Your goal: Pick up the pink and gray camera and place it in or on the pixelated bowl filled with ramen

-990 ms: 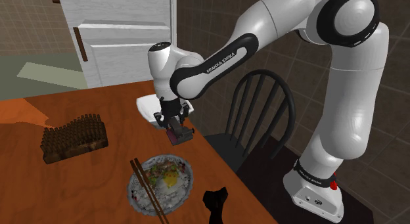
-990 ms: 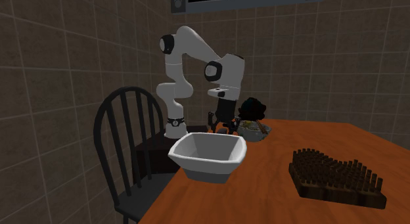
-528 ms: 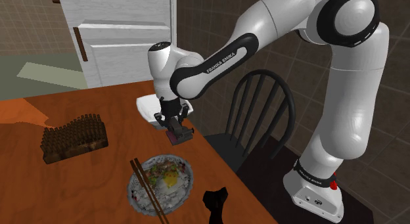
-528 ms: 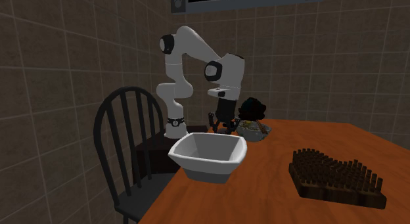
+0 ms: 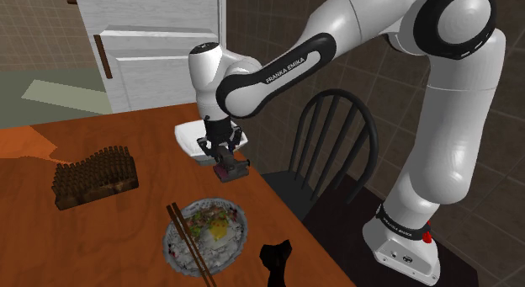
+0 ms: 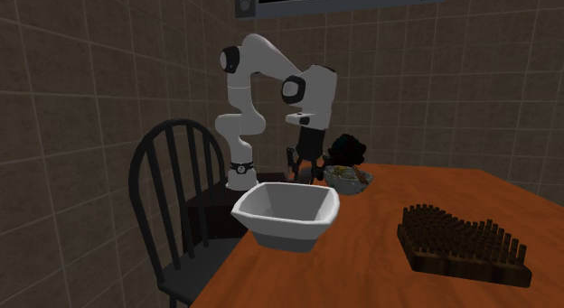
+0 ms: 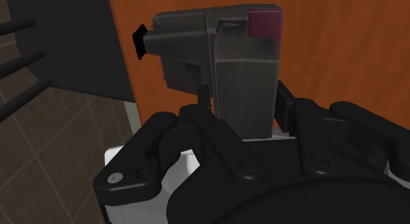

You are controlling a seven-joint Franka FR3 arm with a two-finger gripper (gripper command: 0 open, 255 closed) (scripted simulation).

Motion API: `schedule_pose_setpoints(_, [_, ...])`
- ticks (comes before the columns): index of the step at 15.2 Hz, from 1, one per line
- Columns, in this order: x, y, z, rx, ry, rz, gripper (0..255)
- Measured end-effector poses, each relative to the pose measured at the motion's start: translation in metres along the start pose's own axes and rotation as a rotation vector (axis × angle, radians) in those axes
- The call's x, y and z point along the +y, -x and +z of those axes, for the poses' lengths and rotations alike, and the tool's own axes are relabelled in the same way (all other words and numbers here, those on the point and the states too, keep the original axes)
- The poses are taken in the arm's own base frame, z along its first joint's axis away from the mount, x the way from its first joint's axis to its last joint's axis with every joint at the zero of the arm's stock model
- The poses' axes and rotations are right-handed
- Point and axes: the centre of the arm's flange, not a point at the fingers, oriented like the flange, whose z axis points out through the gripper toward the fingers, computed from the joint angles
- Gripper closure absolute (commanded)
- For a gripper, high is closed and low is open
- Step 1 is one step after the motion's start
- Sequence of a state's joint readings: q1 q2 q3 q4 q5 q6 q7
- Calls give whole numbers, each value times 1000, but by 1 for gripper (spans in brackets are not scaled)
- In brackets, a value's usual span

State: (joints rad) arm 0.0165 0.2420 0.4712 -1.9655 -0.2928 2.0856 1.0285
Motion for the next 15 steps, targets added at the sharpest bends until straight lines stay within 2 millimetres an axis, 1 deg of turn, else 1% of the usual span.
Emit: schedule_pose_setpoints(15, [12,-5,-79,1,0,0,255])
